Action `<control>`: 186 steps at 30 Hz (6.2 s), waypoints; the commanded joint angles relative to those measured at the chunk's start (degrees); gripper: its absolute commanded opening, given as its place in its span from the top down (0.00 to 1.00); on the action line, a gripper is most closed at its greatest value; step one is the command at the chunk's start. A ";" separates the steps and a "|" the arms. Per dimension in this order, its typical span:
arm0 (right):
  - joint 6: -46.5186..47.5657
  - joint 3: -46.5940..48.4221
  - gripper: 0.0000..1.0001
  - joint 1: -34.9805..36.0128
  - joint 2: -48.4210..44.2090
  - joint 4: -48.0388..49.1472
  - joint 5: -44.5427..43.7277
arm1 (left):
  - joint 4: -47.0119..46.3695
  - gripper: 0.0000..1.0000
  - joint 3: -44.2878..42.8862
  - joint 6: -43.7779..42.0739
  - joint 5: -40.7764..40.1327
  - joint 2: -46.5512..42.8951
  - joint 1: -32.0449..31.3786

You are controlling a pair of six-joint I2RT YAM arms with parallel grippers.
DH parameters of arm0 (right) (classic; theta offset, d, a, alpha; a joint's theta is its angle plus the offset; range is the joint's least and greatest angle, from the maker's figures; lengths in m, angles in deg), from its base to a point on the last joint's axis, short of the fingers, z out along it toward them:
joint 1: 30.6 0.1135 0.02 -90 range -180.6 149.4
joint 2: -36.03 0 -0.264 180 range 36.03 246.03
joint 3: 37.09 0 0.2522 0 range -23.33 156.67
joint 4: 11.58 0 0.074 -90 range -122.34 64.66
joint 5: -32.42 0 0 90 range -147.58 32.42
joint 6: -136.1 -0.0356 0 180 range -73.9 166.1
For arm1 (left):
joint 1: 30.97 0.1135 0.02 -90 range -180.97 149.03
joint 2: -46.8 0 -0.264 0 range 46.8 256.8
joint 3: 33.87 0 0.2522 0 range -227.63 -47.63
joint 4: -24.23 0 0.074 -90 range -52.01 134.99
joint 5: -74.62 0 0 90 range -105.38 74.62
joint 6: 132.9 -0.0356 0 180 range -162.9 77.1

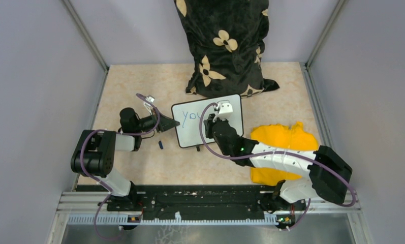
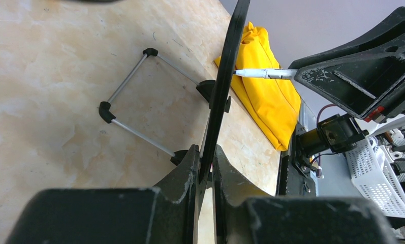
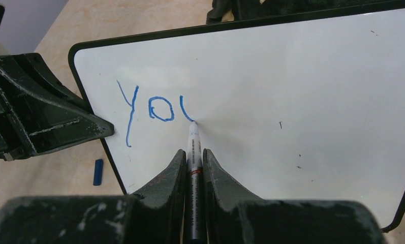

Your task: Write a sentence on the whiteboard

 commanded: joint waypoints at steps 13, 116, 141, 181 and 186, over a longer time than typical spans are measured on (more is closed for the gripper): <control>2.46 0.58 1.00 -1.02 -1.84 -0.32 -5.04 | 1.97 0.93 -0.75 -1.18 0.20 0.09 -0.28; 0.51 -1.76 1.00 -6.43 -4.32 -0.63 2.11 | 5.56 0.93 -1.54 -3.59 0.11 -0.41 -1.09; 2.26 -5.43 1.00 -7.39 -11.95 -1.11 -1.56 | 6.91 0.93 -1.79 -4.68 0.05 -0.41 -1.35; 3.88 -0.97 1.00 -8.68 -7.55 2.27 0.04 | 7.66 0.93 -1.98 -5.17 0.02 -0.33 -1.71; 3.13 -1.69 1.00 -8.64 -7.09 1.59 1.30 | 7.77 0.93 -1.97 -5.25 -0.01 -0.35 -1.71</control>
